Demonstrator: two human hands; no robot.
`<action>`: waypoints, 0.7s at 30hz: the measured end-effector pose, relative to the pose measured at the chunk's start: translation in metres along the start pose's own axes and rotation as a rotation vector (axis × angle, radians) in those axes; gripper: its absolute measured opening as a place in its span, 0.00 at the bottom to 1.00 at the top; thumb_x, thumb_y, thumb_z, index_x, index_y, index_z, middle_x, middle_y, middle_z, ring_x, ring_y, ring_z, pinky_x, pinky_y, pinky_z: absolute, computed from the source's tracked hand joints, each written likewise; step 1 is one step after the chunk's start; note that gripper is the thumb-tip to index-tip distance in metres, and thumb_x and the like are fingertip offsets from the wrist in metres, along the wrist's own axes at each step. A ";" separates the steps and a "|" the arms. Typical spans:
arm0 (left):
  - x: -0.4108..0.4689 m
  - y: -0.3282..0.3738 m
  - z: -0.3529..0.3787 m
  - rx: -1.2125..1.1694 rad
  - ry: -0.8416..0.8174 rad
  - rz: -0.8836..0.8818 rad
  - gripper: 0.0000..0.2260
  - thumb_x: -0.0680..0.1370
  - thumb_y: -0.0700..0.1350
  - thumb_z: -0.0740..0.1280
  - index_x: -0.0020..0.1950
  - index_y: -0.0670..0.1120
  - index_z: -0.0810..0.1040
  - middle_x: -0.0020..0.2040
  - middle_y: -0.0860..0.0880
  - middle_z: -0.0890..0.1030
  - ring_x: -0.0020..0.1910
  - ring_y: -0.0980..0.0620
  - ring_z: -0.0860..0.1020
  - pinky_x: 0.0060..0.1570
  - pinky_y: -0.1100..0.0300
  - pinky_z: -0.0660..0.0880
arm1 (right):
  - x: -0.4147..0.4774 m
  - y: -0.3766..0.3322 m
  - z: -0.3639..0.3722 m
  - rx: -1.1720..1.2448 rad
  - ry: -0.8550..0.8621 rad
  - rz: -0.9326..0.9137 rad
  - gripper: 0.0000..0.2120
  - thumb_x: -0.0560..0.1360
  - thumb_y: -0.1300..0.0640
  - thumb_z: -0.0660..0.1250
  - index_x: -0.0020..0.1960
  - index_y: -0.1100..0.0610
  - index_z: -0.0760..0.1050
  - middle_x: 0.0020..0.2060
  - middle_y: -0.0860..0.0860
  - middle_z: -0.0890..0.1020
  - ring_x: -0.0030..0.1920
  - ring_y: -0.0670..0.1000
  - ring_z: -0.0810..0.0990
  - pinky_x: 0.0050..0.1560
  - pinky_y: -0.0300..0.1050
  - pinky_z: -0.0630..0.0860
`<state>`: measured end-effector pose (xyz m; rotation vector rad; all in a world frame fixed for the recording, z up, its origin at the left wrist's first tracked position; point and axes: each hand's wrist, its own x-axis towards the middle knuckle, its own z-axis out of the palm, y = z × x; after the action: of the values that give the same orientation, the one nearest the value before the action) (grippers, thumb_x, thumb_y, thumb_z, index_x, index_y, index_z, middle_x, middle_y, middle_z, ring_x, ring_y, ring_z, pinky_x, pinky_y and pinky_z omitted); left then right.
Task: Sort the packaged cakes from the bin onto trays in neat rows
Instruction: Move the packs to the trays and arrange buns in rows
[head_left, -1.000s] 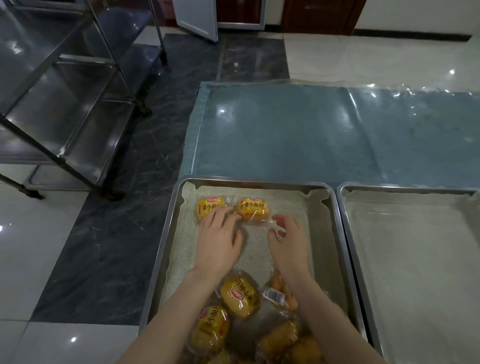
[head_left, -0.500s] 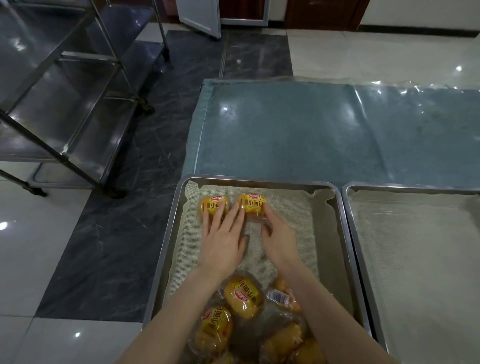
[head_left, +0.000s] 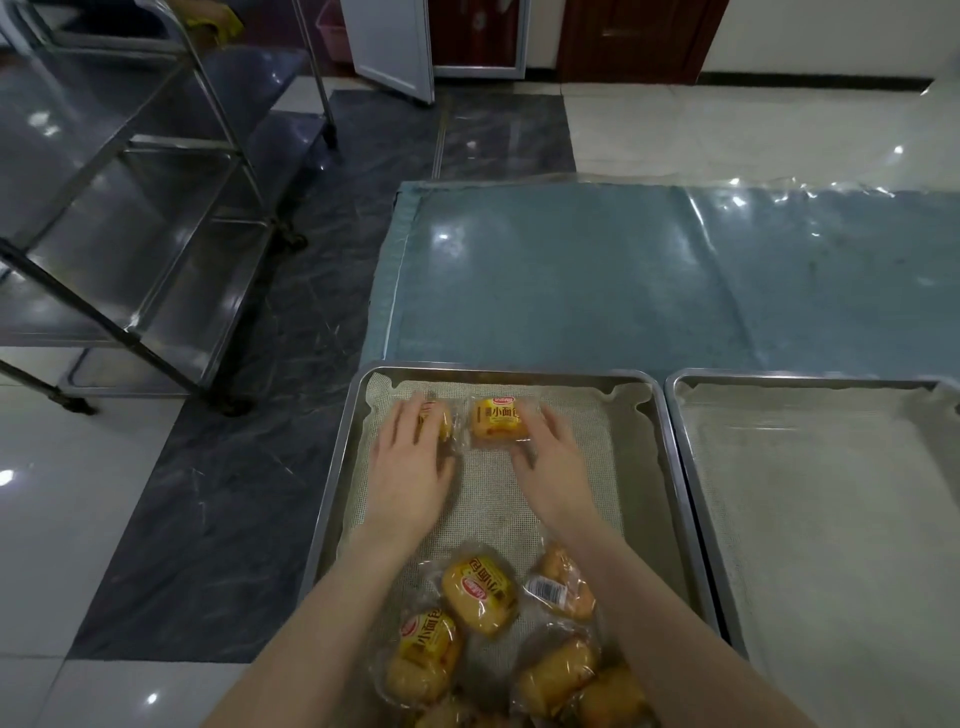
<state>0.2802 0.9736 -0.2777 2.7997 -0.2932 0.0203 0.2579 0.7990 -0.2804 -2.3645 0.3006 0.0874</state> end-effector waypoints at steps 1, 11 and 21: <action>0.004 -0.006 0.000 0.027 -0.025 -0.009 0.28 0.79 0.50 0.66 0.77 0.52 0.60 0.78 0.48 0.58 0.78 0.45 0.52 0.75 0.44 0.55 | 0.001 -0.002 0.000 -0.112 0.011 -0.053 0.25 0.80 0.53 0.62 0.76 0.44 0.60 0.76 0.48 0.59 0.74 0.51 0.62 0.72 0.51 0.64; 0.031 -0.031 -0.008 0.060 -0.075 0.143 0.24 0.78 0.42 0.66 0.74 0.50 0.66 0.74 0.47 0.66 0.75 0.46 0.61 0.73 0.48 0.63 | 0.026 -0.010 0.004 -0.360 0.043 -0.337 0.24 0.75 0.64 0.68 0.69 0.54 0.72 0.67 0.51 0.73 0.69 0.53 0.67 0.71 0.49 0.64; 0.027 -0.033 -0.004 0.067 -0.066 0.130 0.23 0.79 0.43 0.65 0.75 0.50 0.66 0.75 0.45 0.65 0.75 0.44 0.61 0.72 0.48 0.62 | 0.027 -0.009 0.014 -0.300 0.088 -0.308 0.22 0.75 0.64 0.68 0.68 0.53 0.73 0.66 0.51 0.75 0.69 0.53 0.68 0.71 0.49 0.65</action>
<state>0.3139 1.0000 -0.2834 2.8464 -0.4987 -0.0333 0.2863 0.8095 -0.2886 -2.6879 -0.0428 -0.1270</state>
